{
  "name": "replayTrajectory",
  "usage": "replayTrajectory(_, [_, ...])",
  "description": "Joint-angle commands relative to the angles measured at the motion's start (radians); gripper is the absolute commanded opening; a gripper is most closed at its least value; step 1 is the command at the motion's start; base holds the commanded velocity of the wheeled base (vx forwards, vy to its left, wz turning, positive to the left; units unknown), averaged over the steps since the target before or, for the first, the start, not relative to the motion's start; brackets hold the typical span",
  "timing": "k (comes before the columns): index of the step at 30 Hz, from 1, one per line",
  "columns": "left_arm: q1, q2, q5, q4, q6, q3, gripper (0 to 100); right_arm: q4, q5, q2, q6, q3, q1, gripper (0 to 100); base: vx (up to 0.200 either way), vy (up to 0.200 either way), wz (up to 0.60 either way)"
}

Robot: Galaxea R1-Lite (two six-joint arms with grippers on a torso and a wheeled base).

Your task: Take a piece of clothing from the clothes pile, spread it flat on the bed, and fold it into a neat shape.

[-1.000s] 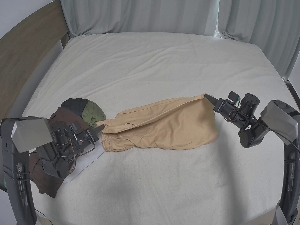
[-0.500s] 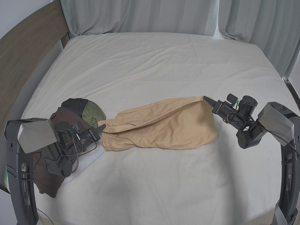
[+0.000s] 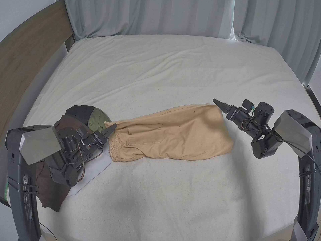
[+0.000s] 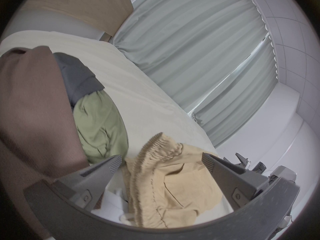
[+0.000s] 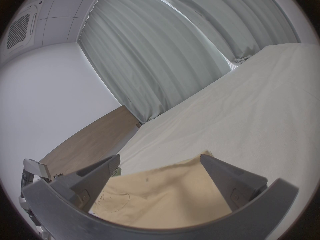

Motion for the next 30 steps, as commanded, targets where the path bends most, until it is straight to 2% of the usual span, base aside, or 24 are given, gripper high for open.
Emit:
replayTrajectory(1, [0.035,-0.002,0.02,0.0,-0.002,-0.023,100,-0.013,-0.002,-0.017,-0.002,0.034,0.004,100,0.0,0.0,0.0])
replayTrajectory(12, [0.032,-0.075,0.012,-0.001,-0.002,0.024,100,-0.073,-0.002,-0.105,-0.003,0.198,0.007,100,0.0,0.0,0.0])
replayTrajectory(19, [-0.011,-0.16,0.006,-0.003,-0.001,0.101,100,-0.16,-0.001,-0.206,-0.003,0.416,0.024,100,0.0,0.0,0.0])
replayTrajectory(24, [-0.037,-0.173,0.007,-0.003,0.005,0.121,100,-0.142,0.002,-0.296,-0.003,0.478,0.033,100,0.0,0.0,0.0])
replayTrajectory(30, [-0.053,-0.177,0.012,-0.003,0.027,0.127,100,-0.05,-0.001,-0.336,-0.005,0.57,0.07,100,0.0,0.0,0.0])
